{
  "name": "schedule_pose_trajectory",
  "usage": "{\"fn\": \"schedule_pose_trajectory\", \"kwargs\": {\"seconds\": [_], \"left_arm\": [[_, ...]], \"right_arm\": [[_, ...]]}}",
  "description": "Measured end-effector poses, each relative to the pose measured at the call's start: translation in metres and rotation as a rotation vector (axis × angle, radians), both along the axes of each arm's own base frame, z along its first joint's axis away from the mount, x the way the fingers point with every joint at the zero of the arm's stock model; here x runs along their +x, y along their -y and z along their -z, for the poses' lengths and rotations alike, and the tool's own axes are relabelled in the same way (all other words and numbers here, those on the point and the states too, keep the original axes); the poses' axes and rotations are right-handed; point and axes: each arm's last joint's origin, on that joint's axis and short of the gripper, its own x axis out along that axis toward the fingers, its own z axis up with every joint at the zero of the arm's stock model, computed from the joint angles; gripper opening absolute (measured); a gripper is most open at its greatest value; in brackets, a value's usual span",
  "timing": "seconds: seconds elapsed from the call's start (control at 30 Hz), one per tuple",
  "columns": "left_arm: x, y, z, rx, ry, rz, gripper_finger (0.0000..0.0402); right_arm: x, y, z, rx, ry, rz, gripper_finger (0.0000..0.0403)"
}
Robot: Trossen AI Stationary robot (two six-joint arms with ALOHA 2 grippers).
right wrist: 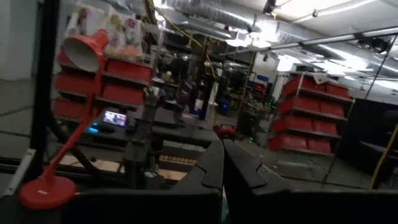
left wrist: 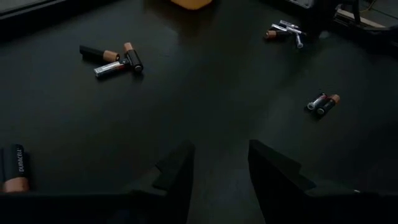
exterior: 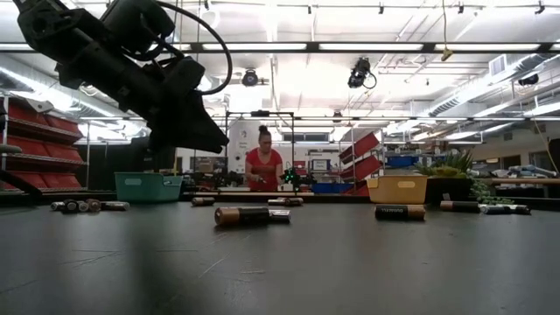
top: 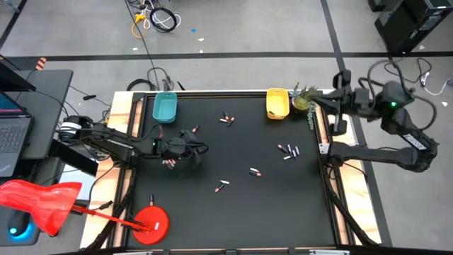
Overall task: Sort batteries
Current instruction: Put the black battery into the yellow bin
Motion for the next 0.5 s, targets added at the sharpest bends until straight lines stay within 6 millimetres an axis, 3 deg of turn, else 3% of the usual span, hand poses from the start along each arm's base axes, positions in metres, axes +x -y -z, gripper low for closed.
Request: {"fn": "schedule_pose_trajectory", "kwargs": {"seconds": [0.3,0.5], "left_arm": [[0.000,0.000,0.000,-0.005,0.001,-0.003,0.0156],[0.000,0.000,0.000,-0.004,0.000,-0.002,0.0156]], "right_arm": [[-0.023,-0.010,0.051,0.027,0.119,-0.024,0.0010],[-0.023,-0.011,0.085,0.074,0.141,-0.090,0.0010]]}}
